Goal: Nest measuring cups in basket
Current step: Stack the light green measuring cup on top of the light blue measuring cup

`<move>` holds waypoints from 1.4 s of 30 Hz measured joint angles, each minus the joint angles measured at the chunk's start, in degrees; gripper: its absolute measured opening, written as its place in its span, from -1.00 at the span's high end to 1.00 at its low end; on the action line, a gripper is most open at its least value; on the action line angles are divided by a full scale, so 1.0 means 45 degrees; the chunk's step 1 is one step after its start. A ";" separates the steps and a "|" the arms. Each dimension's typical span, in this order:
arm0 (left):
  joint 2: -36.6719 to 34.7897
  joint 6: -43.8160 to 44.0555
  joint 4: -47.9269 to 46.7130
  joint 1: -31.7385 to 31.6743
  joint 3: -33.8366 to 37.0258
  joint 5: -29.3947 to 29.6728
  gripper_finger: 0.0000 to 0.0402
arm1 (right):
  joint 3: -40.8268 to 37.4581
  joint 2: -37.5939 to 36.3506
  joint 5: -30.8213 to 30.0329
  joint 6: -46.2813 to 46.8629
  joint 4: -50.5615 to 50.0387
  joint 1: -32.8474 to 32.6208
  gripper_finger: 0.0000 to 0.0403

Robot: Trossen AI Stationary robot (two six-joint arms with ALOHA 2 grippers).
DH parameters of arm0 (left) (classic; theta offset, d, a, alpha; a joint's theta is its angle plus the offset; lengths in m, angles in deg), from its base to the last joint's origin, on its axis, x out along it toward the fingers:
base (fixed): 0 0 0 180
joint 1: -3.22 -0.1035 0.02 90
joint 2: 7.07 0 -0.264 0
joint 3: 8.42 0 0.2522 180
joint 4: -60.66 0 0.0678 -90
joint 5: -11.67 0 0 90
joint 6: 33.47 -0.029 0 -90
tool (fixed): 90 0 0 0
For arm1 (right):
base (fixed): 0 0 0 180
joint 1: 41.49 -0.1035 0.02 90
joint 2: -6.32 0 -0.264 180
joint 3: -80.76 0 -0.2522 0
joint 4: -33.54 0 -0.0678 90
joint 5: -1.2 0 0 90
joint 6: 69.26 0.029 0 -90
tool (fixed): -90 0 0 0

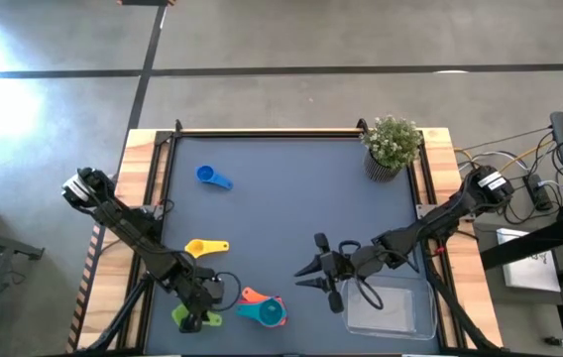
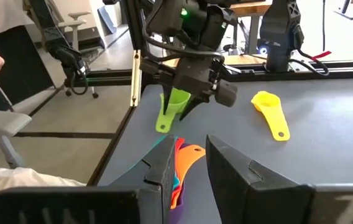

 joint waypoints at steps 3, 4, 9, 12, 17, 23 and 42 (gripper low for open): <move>-0.0001 -0.0118 0.0006 0.0000 0.0170 -0.0332 0.58 | 0.0000 0.0000 0.0000 0.0000 0.0000 0.0000 0.62; -0.0011 -0.0203 0.0036 -0.0001 0.0195 -0.0395 0.68 | 0.0000 0.0000 0.0000 -0.0005 0.0000 0.0000 0.63; -0.0077 -0.0694 0.0111 -0.0101 0.0210 -0.0663 0.95 | 0.0000 0.0000 0.0000 -0.0005 0.0000 0.0000 0.65; -0.0124 -0.1257 -0.0066 -0.0170 0.0089 -0.0616 0.97 | 0.0000 0.0000 -0.0005 -0.0015 0.0000 0.0000 0.65; -0.0238 -0.2080 -0.0968 -0.0505 -0.0277 -0.0346 0.99 | 0.0000 0.0000 -0.0028 -0.0017 -0.0005 0.0000 0.62; -0.1006 -0.2974 -0.4321 -0.0695 -0.1367 0.2095 1.00 | -0.0005 0.0000 -0.0102 -0.0017 -0.0136 0.0000 0.64; -0.6916 -0.4589 0.2461 -0.1003 0.1059 0.8406 1.00 | -0.0015 0.0000 -0.1417 -0.0131 -0.0316 0.0005 0.64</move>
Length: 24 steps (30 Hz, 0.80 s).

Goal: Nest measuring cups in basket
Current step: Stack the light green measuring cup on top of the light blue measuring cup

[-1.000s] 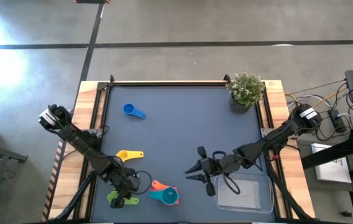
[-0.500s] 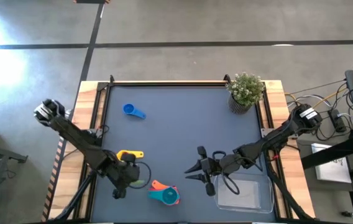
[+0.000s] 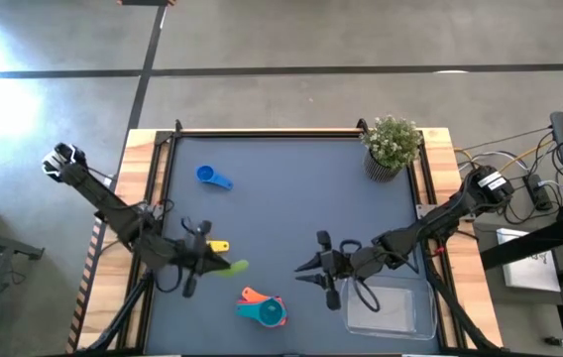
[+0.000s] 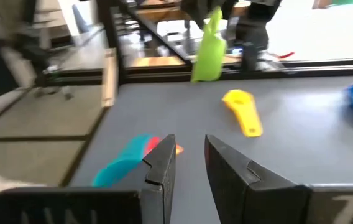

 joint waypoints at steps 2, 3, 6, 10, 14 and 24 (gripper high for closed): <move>-0.0123 -0.0181 0.1204 -0.0066 0.0435 0.0938 1.00 | 0.0000 0.0000 -0.0655 -0.0005 -0.0010 0.0008 0.63; -0.0125 -0.0255 0.1721 -0.0095 0.0629 0.1450 1.00 | 0.0000 0.0000 -0.0944 -0.0005 -0.0010 0.0029 0.62; -0.0098 -0.0635 0.3043 -0.0226 0.1069 0.2913 1.00 | -0.0005 0.0000 -0.2028 -0.0001 0.0033 0.0029 0.59; 0.0160 -0.1823 0.5106 -0.0418 0.1480 0.4127 1.00 | -0.0010 0.0097 -0.4035 0.0356 0.0147 0.0029 0.57; 0.0600 -0.3535 0.8122 -0.0755 0.1924 0.4313 1.00 | -0.0024 0.0680 -0.5117 0.0158 0.1438 0.0154 0.57; 0.2189 -0.5290 1.1135 -0.1426 0.1986 0.4342 1.00 | 0.0005 0.3097 -0.3925 -0.1014 0.6116 0.1166 0.57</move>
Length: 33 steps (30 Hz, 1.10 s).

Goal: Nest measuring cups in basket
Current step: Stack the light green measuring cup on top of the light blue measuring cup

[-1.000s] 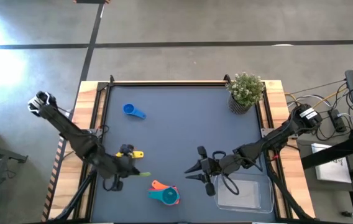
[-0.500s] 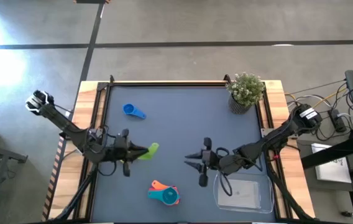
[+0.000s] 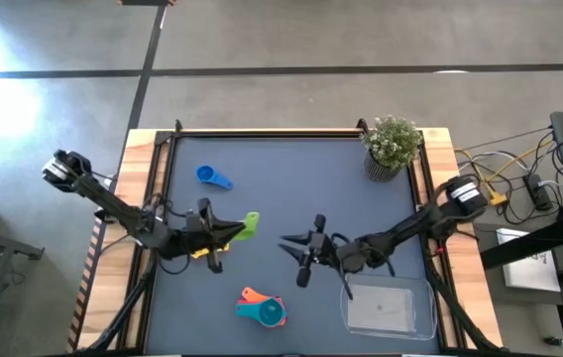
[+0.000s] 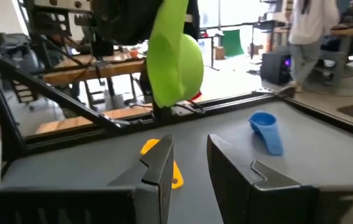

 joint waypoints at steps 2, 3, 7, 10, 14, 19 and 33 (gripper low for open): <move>0.0338 -0.0215 0.0403 0.0005 0.0000 -0.0003 1.00 | 0.0142 0.0288 0.0541 0.0015 0.0109 0.0295 0.57; 0.0503 -0.0293 0.0494 0.0005 0.0000 -0.0010 1.00 | 0.0253 0.0399 0.0850 0.0069 0.0108 0.0453 0.57; 0.1157 -0.0378 0.0935 0.0005 0.0000 0.0004 1.00 | 0.0778 0.0867 0.1790 0.0423 0.0125 0.0904 0.57; 0.1551 -0.0661 0.1550 -0.0015 0.0000 -0.0005 1.00 | 0.1281 0.1256 0.2237 0.0326 0.0103 0.1107 0.57; 0.1618 -0.0787 0.1838 -0.0015 0.0000 -0.0005 1.00 | 0.2024 0.1776 0.2286 0.0021 0.0110 0.1282 0.57; 0.1577 -0.0751 0.1826 -0.0015 0.0000 -0.0541 1.00 | 0.2856 0.2155 0.2248 0.0012 -0.0719 0.1484 0.57; 0.1570 -0.0642 0.1710 -0.0005 -0.0010 -0.0733 1.00 | 0.3809 0.2355 0.2226 -0.0066 -0.2386 0.1637 0.83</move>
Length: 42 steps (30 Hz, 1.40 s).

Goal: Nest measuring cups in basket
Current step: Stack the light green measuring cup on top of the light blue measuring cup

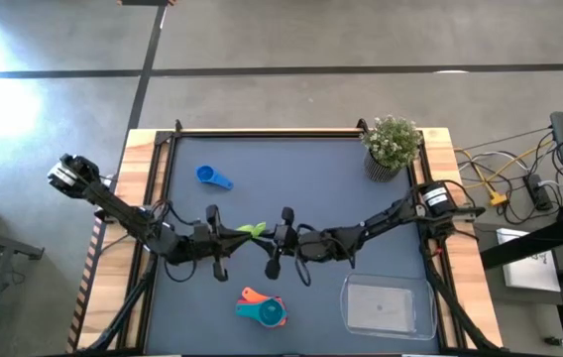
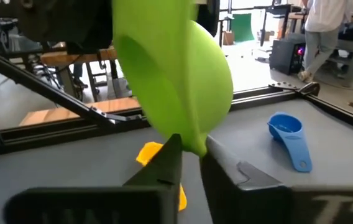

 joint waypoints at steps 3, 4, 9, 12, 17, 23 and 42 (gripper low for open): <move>0.0000 -0.0013 -0.0120 0.0005 -0.0005 -0.0039 1.00 | -0.0006 -0.0089 -0.0002 -0.0008 -0.0242 0.0004 0.92; -0.0001 -0.0013 -0.0175 0.0005 -0.0005 -0.0043 1.00 | -0.0006 -0.0089 0.0002 -0.0004 -0.0298 0.0000 0.93; -0.0005 -0.0043 -0.0482 0.0005 -0.0005 -0.0063 0.99 | 0.0005 -0.0126 0.0036 -0.0027 -0.0911 -0.0026 0.95; -0.0015 -0.0034 -0.0761 0.0008 -0.0005 -0.0180 0.91 | 0.0023 -0.0259 0.0036 0.0201 -0.1627 -0.0034 0.95; -0.0313 -0.0045 -0.1334 0.0032 -0.0005 -0.0161 0.59 | 0.0013 -0.0785 0.0142 0.0706 -0.3467 -0.0169 0.96; -0.1447 0.0023 -0.2872 0.0157 -0.0010 -0.0158 0.16 | 0.0013 -0.1788 0.0376 0.1445 -0.5886 -0.0672 0.96; -0.3021 0.1152 -0.6620 0.0483 -0.0265 -0.1630 -0.10 | 0.0008 -0.2975 0.7139 0.6078 -0.9472 -0.0991 0.96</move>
